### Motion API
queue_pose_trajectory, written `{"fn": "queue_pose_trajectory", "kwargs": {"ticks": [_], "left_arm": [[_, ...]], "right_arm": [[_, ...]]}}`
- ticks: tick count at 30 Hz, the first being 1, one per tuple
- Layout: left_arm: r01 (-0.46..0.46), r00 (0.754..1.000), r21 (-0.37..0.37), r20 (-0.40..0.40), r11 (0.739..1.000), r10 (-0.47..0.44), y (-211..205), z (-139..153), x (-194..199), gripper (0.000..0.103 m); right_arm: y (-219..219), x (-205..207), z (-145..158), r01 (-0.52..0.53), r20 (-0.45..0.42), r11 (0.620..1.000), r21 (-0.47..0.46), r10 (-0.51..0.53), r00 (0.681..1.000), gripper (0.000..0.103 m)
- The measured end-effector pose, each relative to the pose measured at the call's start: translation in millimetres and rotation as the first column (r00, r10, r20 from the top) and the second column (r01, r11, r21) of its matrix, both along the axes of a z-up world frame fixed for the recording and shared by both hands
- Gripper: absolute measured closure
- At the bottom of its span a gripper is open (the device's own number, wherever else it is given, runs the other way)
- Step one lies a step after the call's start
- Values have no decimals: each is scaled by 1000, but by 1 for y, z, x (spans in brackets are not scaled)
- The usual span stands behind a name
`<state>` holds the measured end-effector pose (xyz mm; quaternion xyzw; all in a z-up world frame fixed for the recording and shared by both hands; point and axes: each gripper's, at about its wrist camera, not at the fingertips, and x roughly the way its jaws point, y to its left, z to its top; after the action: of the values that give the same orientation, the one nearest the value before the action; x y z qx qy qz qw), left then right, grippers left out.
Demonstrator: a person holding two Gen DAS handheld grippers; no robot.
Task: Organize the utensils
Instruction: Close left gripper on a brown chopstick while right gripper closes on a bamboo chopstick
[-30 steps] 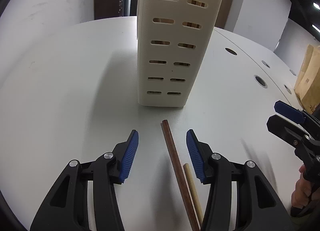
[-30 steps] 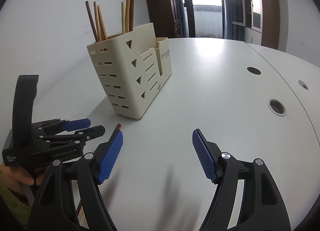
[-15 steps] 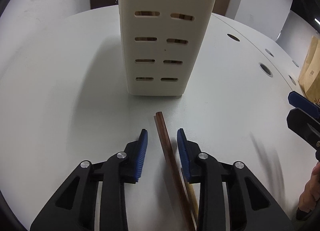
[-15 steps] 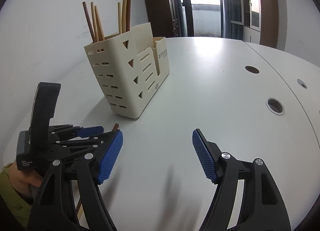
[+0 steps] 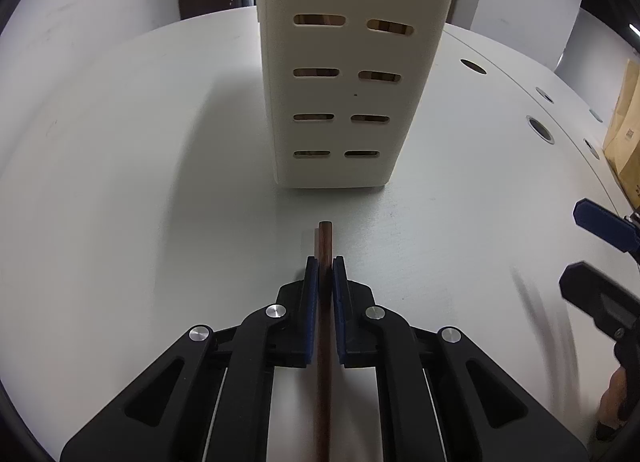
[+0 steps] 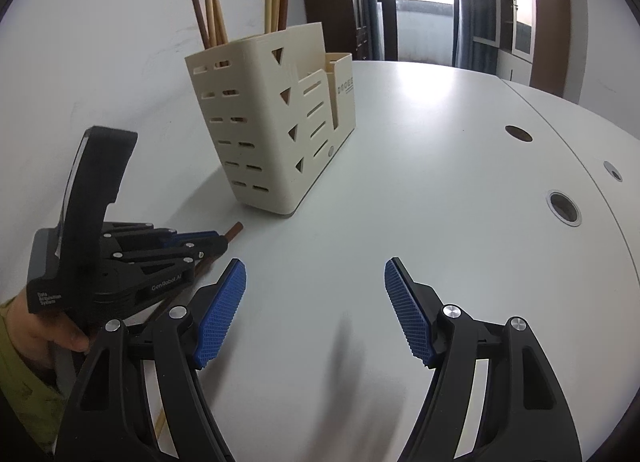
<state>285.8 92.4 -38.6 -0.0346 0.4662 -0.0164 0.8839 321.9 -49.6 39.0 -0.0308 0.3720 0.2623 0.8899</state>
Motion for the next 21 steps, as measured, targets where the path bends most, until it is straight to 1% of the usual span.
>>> {"fn": "queue_pose_trajectory", "kwargs": {"ticks": [8, 14, 16, 21], "left_arm": [[-25, 1000, -56, -4, 998, 25, 22, -1, -1, 96], [-34, 999, -88, -2, 996, 34, 27, -3, 4, 96], [-32, 999, -90, -4, 995, 32, 35, -2, -1, 96], [-32, 999, -97, -8, 995, 31, 36, -2, 0, 96]], "right_arm": [[30, -10, -17, -76, -42, 996, -46, 74, 996, 31], [52, -17, -26, -118, -68, 990, -82, 113, 991, 31], [59, -18, -29, -128, -74, 987, -95, 121, 990, 31], [73, -23, -32, -143, -80, 981, -129, 133, 988, 31]]}}
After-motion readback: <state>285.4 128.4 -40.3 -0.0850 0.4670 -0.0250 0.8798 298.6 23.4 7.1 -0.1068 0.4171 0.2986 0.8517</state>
